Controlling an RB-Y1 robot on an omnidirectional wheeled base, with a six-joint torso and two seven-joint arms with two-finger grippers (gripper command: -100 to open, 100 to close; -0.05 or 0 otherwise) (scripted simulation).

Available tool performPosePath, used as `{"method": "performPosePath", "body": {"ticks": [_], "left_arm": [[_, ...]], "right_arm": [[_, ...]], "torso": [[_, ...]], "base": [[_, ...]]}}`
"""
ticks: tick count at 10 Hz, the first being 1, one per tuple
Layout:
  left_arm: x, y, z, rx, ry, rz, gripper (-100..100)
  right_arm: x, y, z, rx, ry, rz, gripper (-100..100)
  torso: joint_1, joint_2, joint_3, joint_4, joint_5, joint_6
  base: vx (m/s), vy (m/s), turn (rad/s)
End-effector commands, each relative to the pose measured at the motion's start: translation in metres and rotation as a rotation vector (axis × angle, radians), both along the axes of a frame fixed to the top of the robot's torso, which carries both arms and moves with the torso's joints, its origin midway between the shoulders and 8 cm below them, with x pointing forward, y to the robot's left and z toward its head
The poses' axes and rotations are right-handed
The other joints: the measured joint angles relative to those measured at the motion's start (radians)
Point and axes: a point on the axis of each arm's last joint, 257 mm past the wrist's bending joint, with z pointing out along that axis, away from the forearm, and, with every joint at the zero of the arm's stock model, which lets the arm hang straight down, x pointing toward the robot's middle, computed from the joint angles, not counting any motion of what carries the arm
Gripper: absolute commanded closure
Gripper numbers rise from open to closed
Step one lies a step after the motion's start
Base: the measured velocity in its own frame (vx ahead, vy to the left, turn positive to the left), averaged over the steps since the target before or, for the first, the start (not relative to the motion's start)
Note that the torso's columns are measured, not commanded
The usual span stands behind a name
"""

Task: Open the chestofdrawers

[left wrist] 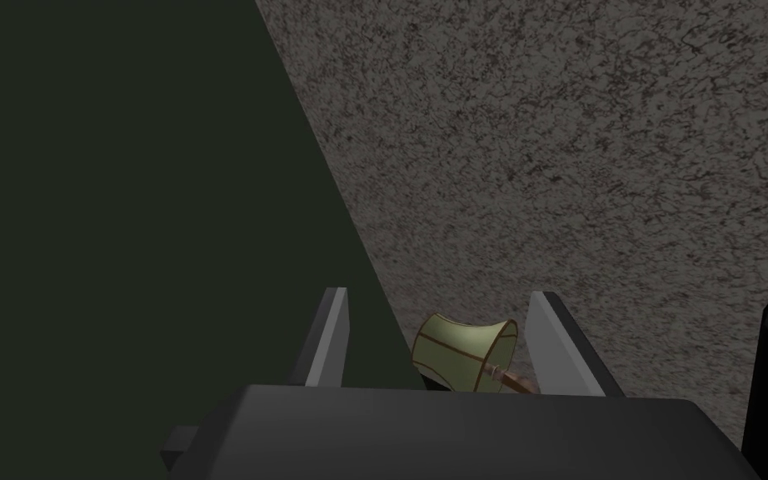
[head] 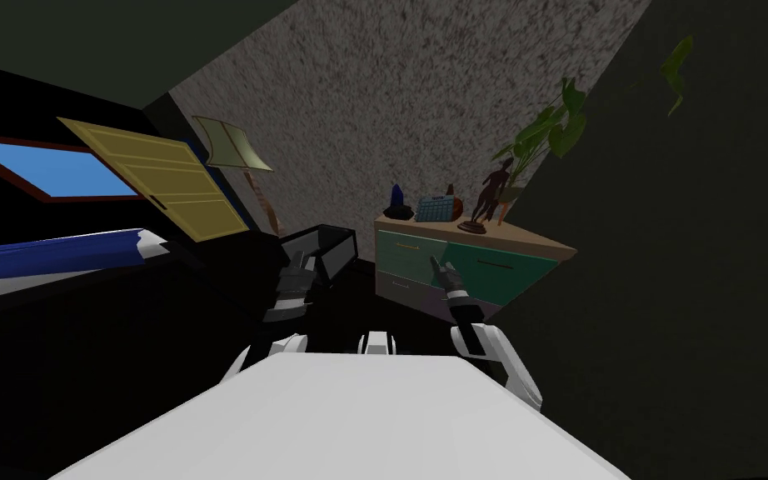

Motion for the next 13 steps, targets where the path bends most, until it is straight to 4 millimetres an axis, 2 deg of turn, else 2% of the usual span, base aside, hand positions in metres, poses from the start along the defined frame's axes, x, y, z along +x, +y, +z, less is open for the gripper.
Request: {"method": "performPosePath", "body": {"ticks": [1,2,3,5,6,9,10,12,13], "left_arm": [[0.000,0.000,0.000,0.000,0.000,0.000,0],[0.000,0.000,0.000,0.000,0.000,0.000,0],[0.000,0.000,0.000,0.000,0.000,0.000,0],[0.000,0.000,0.000,0.000,0.000,0.000,0],[0.000,0.000,0.000,0.000,0.000,0.000,0],[0.000,0.000,0.000,0.000,0.000,0.000,0],[0.000,0.000,0.000,0.000,0.000,0.000,0],[0.000,0.000,0.000,0.000,0.000,0.000,0],[0.000,0.000,0.000,0.000,0.000,0.000,0]], "right_arm": [[0.007,-0.013,-0.020,-0.108,0.054,-0.066,-100],[0.007,-0.012,-0.021,-0.138,0.056,-0.072,-100],[0.011,-0.021,-0.032,-0.186,0.089,-0.110,-100],[0.011,-0.021,-0.033,-0.222,0.092,-0.117,-100],[0.015,-0.030,-0.045,-0.282,0.126,-0.157,-100],[0.018,-0.040,-0.056,-0.389,0.162,-0.206,-100],[0.021,-0.050,-0.068,-0.439,0.197,-0.243,-100],[0.021,-0.050,-0.067,-0.480,0.198,-0.251,-100],[0.023,-0.060,-0.078,-0.540,0.233,-0.290,-100]], "torso": [[-0.001,0.000,0.000,0.000,0.000,0.000],[0.000,0.000,0.000,0.000,0.000,0.000],[-0.001,0.000,0.000,0.000,0.000,0.000],[0.000,-0.001,-0.001,0.000,0.000,0.000],[-0.001,0.001,0.000,0.000,0.000,0.000],[0.001,-0.001,0.000,0.000,0.000,0.000],[0.000,0.000,0.000,0.000,0.000,0.000],[-0.001,0.000,0.000,0.000,0.000,0.000],[-0.002,0.001,0.000,0.000,0.000,0.000]], "base": [[0.026,0.045,0.074],[0.031,0.040,0.033],[0.042,0.051,0.076],[0.028,0.038,0.009],[0.032,0.033,0.062],[0.031,0.046,0.052],[0.037,0.055,0.063],[0.028,0.032,0.017],[0.029,0.035,0.083]]}}
